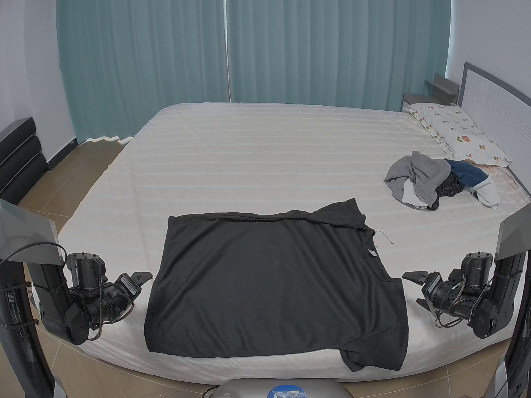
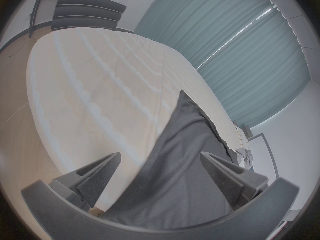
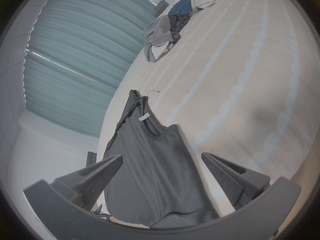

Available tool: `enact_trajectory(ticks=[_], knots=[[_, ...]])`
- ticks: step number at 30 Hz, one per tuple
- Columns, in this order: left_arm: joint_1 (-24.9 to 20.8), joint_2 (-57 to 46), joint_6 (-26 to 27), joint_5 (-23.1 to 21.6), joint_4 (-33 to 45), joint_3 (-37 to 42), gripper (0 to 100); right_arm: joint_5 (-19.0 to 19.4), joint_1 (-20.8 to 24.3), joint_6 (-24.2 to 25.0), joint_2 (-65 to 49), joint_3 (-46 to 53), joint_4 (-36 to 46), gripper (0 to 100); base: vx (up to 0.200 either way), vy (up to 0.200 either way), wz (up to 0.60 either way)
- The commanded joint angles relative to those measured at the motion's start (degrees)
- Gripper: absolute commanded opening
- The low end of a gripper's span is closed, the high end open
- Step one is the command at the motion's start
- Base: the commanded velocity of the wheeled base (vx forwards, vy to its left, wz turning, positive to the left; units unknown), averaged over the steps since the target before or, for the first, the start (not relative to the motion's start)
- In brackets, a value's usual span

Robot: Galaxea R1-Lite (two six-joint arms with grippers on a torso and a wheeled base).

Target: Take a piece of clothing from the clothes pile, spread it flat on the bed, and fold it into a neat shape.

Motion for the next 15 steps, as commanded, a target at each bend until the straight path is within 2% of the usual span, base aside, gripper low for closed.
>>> enact_trajectory(ticks=[1,10,13,15], knots=[[0.0,-0.1,0.0,0.0,0.0,0.0,100,0.0,0.0,0.2,-0.1,-0.2,-0.1,100,0.000,0.000,0.00],[0.0,-0.2,-0.2,0.0,0.1,0.1,100,-0.5,0.0,0.3,-1.6,0.1,-3.7,100,0.000,0.000,0.00],[-0.8,-0.1,-0.2,0.0,0.1,0.1,100,-0.8,0.6,0.3,-4.6,-0.1,-4.3,100,0.200,0.000,0.00],[-1.8,-0.2,-0.4,0.0,0.0,0.2,100,-0.8,2.6,0.4,-5.0,-0.5,-4.3,100,0.200,0.000,0.00]])
